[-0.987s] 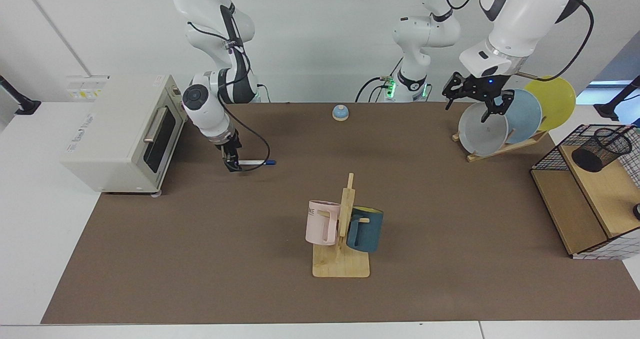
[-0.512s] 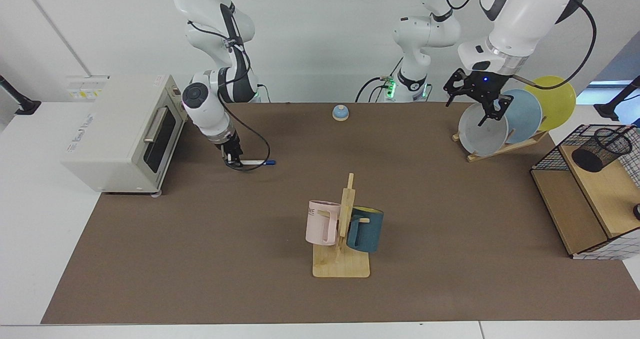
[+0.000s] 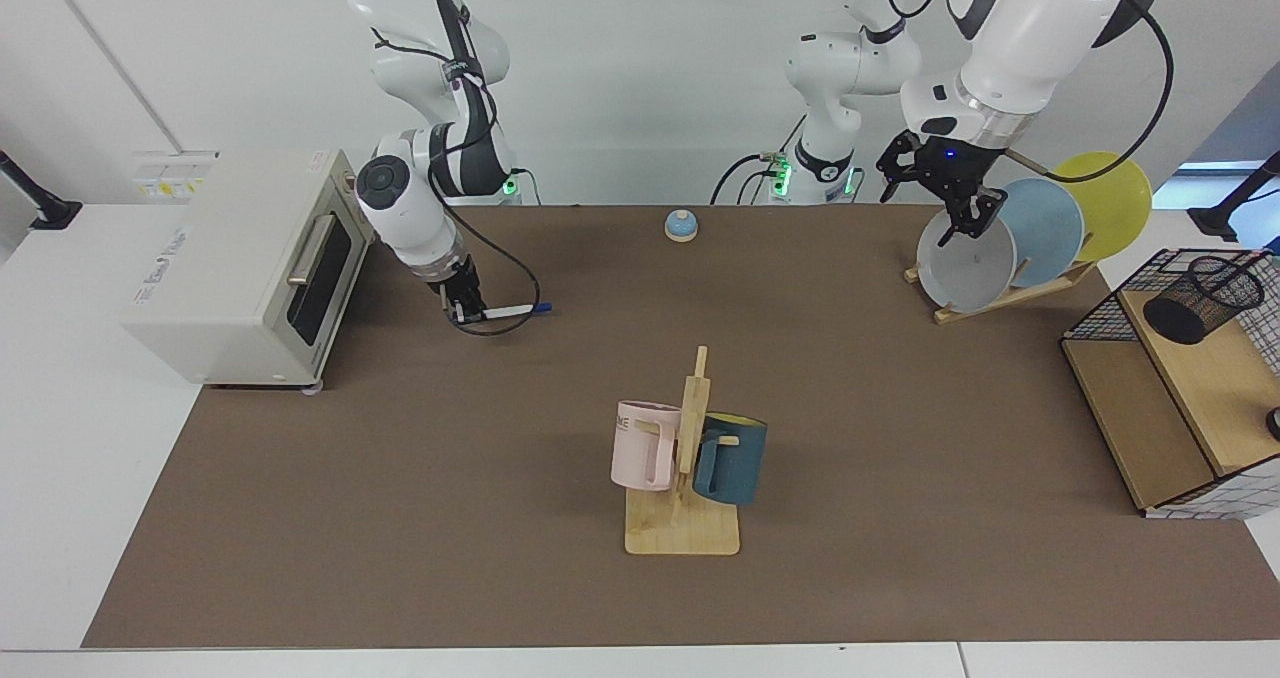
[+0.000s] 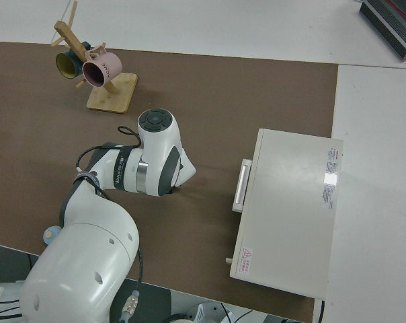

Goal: Put markers into pen holder
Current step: 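Close the right gripper on the marker and lift it, then carry the marker to the middle while the left gripper reaches toward it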

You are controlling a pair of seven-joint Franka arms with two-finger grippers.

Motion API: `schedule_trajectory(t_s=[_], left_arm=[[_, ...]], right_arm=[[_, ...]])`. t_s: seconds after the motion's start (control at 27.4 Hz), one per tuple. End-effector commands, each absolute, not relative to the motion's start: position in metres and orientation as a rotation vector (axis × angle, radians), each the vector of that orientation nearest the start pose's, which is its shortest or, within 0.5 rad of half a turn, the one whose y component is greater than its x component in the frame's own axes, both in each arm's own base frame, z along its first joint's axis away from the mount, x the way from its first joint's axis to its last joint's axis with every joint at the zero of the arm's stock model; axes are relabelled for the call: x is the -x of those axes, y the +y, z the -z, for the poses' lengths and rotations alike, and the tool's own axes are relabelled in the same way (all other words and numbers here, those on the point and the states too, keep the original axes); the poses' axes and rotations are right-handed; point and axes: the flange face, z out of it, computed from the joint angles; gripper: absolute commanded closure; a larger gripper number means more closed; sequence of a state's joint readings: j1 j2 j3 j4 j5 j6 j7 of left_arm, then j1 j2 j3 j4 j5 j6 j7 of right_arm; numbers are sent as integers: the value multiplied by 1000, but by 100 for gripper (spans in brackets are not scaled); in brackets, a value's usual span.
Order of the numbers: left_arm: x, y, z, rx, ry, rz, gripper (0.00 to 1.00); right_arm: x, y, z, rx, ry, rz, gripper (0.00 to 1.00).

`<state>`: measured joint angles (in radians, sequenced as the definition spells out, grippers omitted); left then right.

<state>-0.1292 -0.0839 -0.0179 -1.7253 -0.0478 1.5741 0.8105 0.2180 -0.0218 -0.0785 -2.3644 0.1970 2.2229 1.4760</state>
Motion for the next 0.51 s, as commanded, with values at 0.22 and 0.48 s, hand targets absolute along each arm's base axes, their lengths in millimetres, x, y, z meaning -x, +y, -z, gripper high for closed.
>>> schedule_trajectory(t_s=[0.22,0.48], left_arm=[[-515,-106,-604,2578,1870,32,0],[-512,-139,-604,2306,2161,89,0]], right_arm=[[-493,102,-402,2152,1979,-442,100],[-505,131,-448,2042,1901,-510,100]])
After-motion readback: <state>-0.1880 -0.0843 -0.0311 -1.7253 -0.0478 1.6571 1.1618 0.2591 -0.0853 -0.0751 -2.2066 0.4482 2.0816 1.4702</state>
